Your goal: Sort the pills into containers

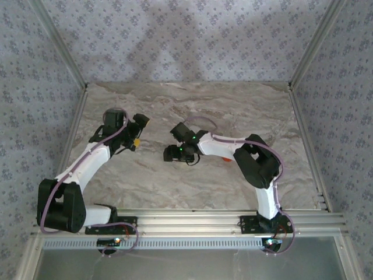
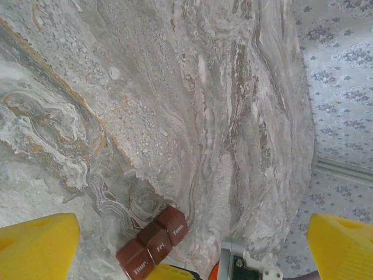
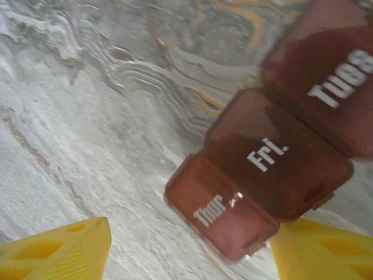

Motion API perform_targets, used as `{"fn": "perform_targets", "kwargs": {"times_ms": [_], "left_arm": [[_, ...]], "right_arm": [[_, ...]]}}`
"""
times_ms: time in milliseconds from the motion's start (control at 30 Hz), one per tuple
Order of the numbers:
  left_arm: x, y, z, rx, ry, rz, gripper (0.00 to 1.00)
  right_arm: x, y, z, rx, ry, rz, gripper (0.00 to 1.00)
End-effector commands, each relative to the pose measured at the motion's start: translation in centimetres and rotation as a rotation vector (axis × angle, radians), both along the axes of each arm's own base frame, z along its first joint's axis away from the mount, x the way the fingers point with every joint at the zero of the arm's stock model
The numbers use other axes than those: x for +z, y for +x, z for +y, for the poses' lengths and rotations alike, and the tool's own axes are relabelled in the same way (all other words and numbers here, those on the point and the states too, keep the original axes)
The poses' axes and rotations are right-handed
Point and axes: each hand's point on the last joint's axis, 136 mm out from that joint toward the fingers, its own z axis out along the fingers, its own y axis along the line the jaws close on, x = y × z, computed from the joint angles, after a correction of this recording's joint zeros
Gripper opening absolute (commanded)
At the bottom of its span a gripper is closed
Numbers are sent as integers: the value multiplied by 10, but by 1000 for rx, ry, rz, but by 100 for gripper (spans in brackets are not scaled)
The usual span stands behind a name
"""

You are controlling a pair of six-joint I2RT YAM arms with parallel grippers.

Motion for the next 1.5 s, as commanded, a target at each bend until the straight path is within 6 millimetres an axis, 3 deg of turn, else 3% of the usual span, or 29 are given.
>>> {"fn": "perform_targets", "kwargs": {"times_ms": [0,167,267,400,500,667,833,1067,1467], "left_arm": [[23,4,1,-10,-21,-62,100],[24,6,8,8,-24,-65,100],[27,5,14,25,-24,-68,100],[35,5,26,52,-22,-86,100],[37,3,29,57,-27,-88,100],[36,-2,28,57,-40,-83,100],[30,-5,24,57,-41,-67,100],[22,-5,7,30,-35,-49,100],[17,-4,-3,19,-41,-41,100]], "right_arm": [[11,4,26,17,41,7,74],[25,22,67,67,122,-19,73],[37,25,75,109,153,-23,72],[61,32,51,110,157,-89,72],[75,49,25,111,140,-154,72],[67,94,-6,98,116,-181,72],[48,118,-14,107,98,-158,72],[23,121,-8,118,106,-122,71],[15,86,-5,162,155,-62,67]]}}
